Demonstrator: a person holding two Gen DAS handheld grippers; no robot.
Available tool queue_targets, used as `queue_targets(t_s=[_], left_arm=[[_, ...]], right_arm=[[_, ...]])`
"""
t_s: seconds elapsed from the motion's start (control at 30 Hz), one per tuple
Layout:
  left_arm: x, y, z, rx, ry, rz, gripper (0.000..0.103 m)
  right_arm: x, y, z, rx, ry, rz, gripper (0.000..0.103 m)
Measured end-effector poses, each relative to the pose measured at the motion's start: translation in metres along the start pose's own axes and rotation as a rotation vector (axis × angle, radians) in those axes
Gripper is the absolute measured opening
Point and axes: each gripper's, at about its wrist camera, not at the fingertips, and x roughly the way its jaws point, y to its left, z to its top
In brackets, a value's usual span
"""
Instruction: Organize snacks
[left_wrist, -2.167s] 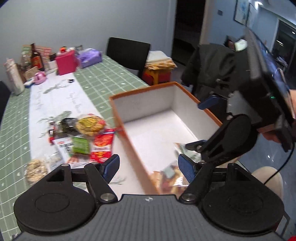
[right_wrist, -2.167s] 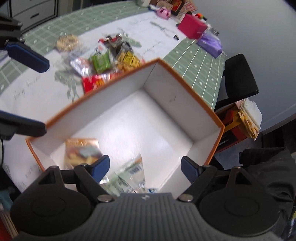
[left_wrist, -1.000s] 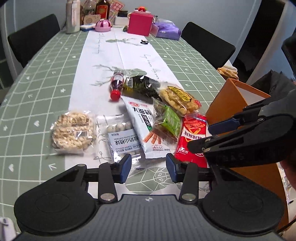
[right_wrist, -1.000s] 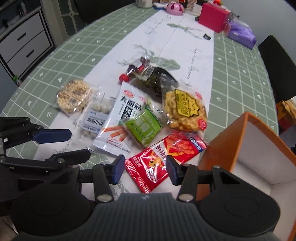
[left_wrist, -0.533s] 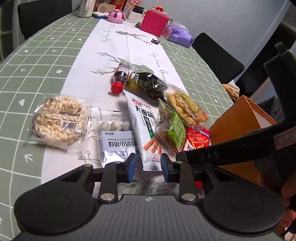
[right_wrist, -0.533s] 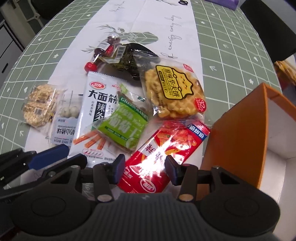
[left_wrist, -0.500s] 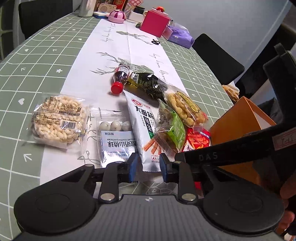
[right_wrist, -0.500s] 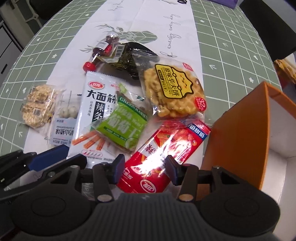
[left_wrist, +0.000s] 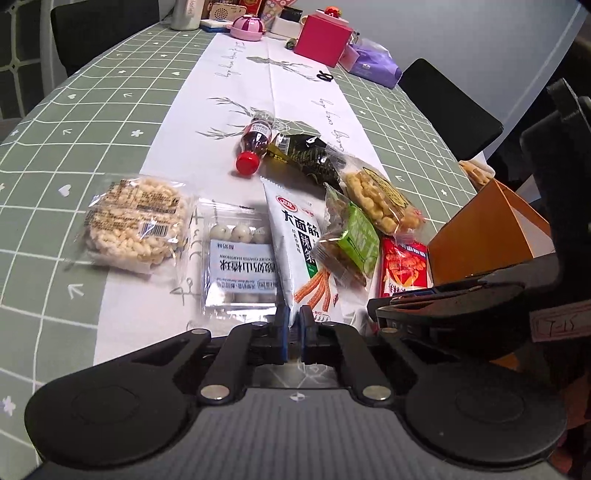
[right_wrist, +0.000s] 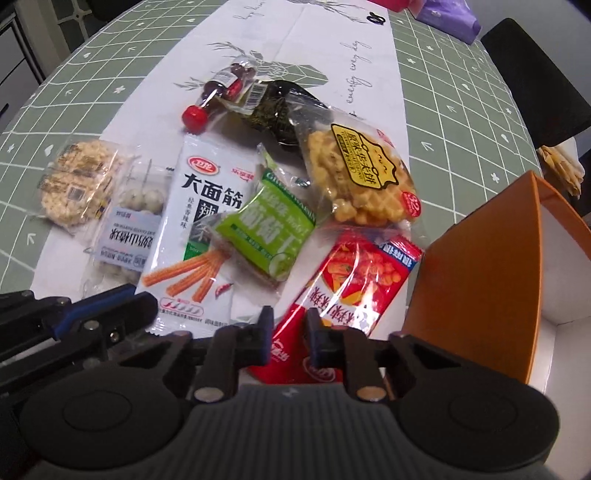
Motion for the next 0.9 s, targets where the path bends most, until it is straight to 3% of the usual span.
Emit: queue_targets(t_s=[0.13,0.3,0.57,0.8,0.9], left_arm=[[-0.013,-0.003,-0.011,0.022,0.004,0.03,0.005],[-0.033,-0.002,-0.028,0.046,0.012,0.06,0.004],[-0.057,0.006,-0.064,0.08,0.077,0.082,0.005],[-0.072,0.012,-0.079,0.146,0.127,0.132,0.005],[-0.076,0.012,-0.083,0.175,0.141,0.15,0.006]], right_arm=[[-0.006,0.004,-0.011,-0.016,-0.007,0.041,0.005],[-0.017,0.017,-0.034,-0.061,0.006,0.104,0.004],[-0.035,0.034,-0.073,-0.18,0.087,0.23,0.003],[-0.04,0.041,-0.09,-0.264,0.122,0.238,0.003],[-0.042,0.04,-0.089,-0.26,0.132,0.247,0.009]])
